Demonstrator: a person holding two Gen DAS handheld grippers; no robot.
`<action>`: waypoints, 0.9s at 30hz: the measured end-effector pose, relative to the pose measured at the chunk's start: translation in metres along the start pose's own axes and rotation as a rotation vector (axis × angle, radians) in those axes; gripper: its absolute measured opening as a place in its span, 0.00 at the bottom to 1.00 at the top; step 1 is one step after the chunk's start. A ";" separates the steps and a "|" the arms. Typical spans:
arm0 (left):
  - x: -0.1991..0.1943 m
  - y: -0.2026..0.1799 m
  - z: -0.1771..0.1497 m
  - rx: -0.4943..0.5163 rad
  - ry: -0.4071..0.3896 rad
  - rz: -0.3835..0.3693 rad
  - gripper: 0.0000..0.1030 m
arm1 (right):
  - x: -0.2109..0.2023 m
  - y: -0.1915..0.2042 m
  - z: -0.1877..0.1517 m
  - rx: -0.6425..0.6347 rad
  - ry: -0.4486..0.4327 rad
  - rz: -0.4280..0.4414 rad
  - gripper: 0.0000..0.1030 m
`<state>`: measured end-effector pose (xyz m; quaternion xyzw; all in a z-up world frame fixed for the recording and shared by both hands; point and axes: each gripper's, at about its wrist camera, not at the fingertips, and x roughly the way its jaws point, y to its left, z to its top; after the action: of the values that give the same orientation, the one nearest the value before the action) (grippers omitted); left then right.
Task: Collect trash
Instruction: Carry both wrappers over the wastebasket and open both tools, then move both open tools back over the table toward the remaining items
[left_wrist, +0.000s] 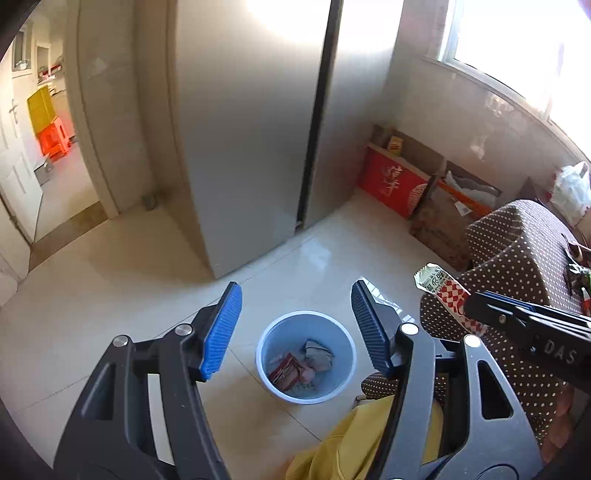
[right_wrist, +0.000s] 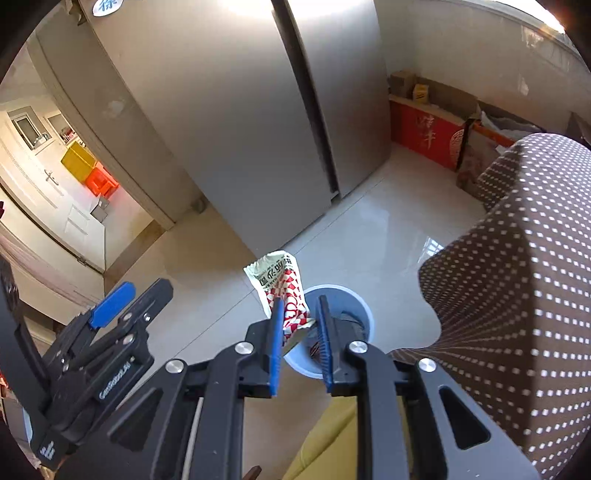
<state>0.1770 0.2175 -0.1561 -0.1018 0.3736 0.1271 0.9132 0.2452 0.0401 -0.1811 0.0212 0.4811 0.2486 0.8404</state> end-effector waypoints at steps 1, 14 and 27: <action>-0.001 0.003 0.000 -0.005 -0.002 0.006 0.59 | 0.004 0.001 0.001 0.006 0.005 0.001 0.19; -0.013 0.000 -0.001 0.002 -0.018 0.015 0.60 | -0.003 0.000 -0.008 0.000 -0.017 -0.018 0.60; -0.033 -0.052 0.003 0.075 -0.053 -0.063 0.64 | -0.066 -0.036 -0.020 0.064 -0.120 -0.032 0.60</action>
<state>0.1728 0.1642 -0.1258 -0.0757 0.3503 0.0867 0.9295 0.2164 -0.0240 -0.1491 0.0555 0.4378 0.2179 0.8705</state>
